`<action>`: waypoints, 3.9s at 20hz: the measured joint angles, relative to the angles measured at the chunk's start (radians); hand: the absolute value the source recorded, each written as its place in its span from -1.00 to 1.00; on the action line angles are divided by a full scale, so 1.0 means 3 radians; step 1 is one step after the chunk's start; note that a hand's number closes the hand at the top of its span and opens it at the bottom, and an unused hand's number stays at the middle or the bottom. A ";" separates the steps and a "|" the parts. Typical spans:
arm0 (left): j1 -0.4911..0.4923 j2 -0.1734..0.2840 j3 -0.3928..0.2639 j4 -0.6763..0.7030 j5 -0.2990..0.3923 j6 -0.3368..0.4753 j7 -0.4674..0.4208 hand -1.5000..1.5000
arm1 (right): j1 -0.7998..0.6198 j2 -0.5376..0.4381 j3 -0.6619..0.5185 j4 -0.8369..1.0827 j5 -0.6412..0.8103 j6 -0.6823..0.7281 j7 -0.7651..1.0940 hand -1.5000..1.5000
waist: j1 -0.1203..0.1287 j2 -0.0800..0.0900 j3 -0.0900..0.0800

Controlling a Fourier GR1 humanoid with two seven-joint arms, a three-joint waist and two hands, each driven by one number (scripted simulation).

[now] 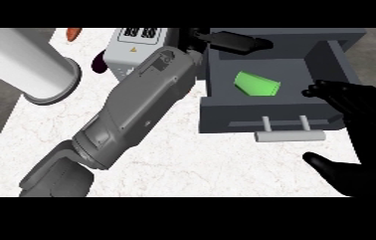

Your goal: Pick up the cup, place it into the drawer and close the drawer

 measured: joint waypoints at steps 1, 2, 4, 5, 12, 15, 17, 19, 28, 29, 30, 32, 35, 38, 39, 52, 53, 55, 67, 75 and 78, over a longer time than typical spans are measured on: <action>0.0060 0.0006 0.0021 -0.0059 -0.0002 0.0016 -0.0015 -1.00 | 0.0014 -0.0047 0.0003 -0.0007 0.0002 0.0053 0.0010 1.00 | 0.0021 -0.0005 -0.0001; 0.0100 0.0030 0.0051 -0.0125 0.0005 0.0024 -0.0018 -1.00 | 0.0050 -0.0082 0.0031 -0.0029 0.0062 0.0098 -0.0002 1.00 | 0.0037 -0.0009 -0.0001; 0.0235 0.0132 0.0081 -0.0283 0.0008 0.0025 -0.0005 -1.00 | 0.0090 -0.0172 0.0068 -0.0078 0.0168 0.0179 0.0001 1.00 | 0.0079 -0.0021 -0.0002; 0.0314 0.0195 0.0104 -0.0372 0.0022 0.0014 0.0006 -1.00 | 0.0161 -0.0220 0.0078 -0.0129 0.0213 0.0235 -0.0011 1.00 | 0.0092 -0.0028 -0.0002; 0.1062 0.0679 0.0167 -0.1208 0.0071 0.0037 0.0229 -1.00 | 0.0289 -0.0431 0.0122 -0.0139 0.0572 0.0431 -0.0082 1.00 | 0.0178 -0.0044 -0.0002; 0.1445 0.0909 0.0197 -0.1639 0.0089 0.0024 0.0315 -1.00 | 0.0320 -0.0452 0.0210 -0.0152 0.0773 0.0439 -0.0059 1.00 | 0.0183 -0.0041 -0.0002; 0.1699 0.1046 0.0228 -0.1950 0.0087 0.0044 0.0379 -1.00 | 0.0332 -0.0432 0.0247 -0.0108 0.0884 0.0422 -0.0065 1.00 | 0.0173 -0.0036 -0.0002; 0.1963 0.1186 0.0258 -0.2248 0.0105 0.0029 0.0446 -1.00 | 0.0318 -0.0424 0.0278 -0.0022 0.1018 0.0402 -0.0094 1.00 | 0.0174 -0.0033 -0.0002; 0.2828 0.1569 0.0488 -0.2874 0.0212 -0.0336 0.0381 -1.00 | 0.0145 -0.0669 0.0733 0.0401 0.2198 0.0371 -0.0579 1.00 | 0.0185 -0.0010 -0.0002; 0.2906 0.1608 0.0519 -0.2927 0.0225 -0.0371 0.0384 -1.00 | 0.0116 -0.0701 0.0778 0.0466 0.2327 0.0353 -0.0631 1.00 | 0.0182 -0.0009 -0.0002; 0.2995 0.1651 0.0551 -0.2956 0.0233 -0.0432 0.0363 -1.00 | 0.0100 -0.0694 0.0863 0.0549 0.2493 0.0289 -0.0688 1.00 | 0.0182 -0.0008 -0.0002; 0.3162 0.1715 0.0617 -0.3060 0.0248 -0.0503 0.0349 -1.00 | 0.0077 -0.0688 0.0983 0.0768 0.2771 0.0162 -0.0826 1.00 | 0.0177 -0.0007 -0.0001; 0.3412 0.1752 0.0706 -0.3072 0.0236 -0.0698 0.0253 -1.00 | -0.0063 -0.0628 0.1074 0.1181 0.3059 -0.0024 -0.1011 -1.00 | 0.0157 -0.0003 -0.0002; 0.3587 0.1767 0.0826 -0.3068 0.0224 -0.0875 0.0193 -1.00 | -0.0213 -0.0530 0.1131 0.1608 0.3277 -0.0188 -0.1146 -1.00 | 0.0140 -0.0001 -0.0001; 0.3621 0.1776 0.0862 -0.3065 0.0224 -0.0929 0.0191 -1.00 | -0.0292 -0.0494 0.1130 0.1796 0.3338 -0.0249 -0.1197 -1.00 | 0.0138 0.0000 -0.0001; 0.3986 0.1778 0.1313 -0.2993 0.0159 -0.1517 0.0196 -1.00 | -0.1222 -0.0214 0.0914 0.3766 0.3795 -0.0750 -0.1731 -1.00 | 0.0136 -0.0006 -0.0007; 0.3977 0.1753 0.1313 -0.2987 0.0144 -0.1525 0.0199 -1.00 | -0.1346 -0.0221 0.0858 0.3960 0.3784 -0.0760 -0.1814 -1.00 | 0.0145 -0.0005 -0.0007; 0.3951 0.1752 0.1359 -0.2938 0.0130 -0.1583 0.0205 -1.00 | -0.1572 -0.0228 0.0753 0.4314 0.3759 -0.0777 -0.1958 -1.00 | 0.0159 0.0000 -0.0007; 0.3980 0.1677 0.1436 -0.2957 0.0099 -0.1786 0.0275 -1.00 | -0.2506 -0.0462 0.0368 0.5732 0.3705 -0.0671 -0.2638 -1.00 | 0.0250 0.0008 -0.0012; 0.3916 0.1594 0.1383 -0.2938 -0.0028 -0.1766 0.0246 -1.00 | -0.2718 -0.0561 0.0284 0.6104 0.3698 -0.0503 -0.2827 -1.00 | 0.0303 0.0023 -0.0015; 0.3928 0.1601 0.1398 -0.2935 -0.0032 -0.1790 0.0245 -1.00 | -0.2744 -0.0591 0.0254 0.6192 0.3679 -0.0426 -0.2898 -1.00 | 0.0328 0.0026 -0.0009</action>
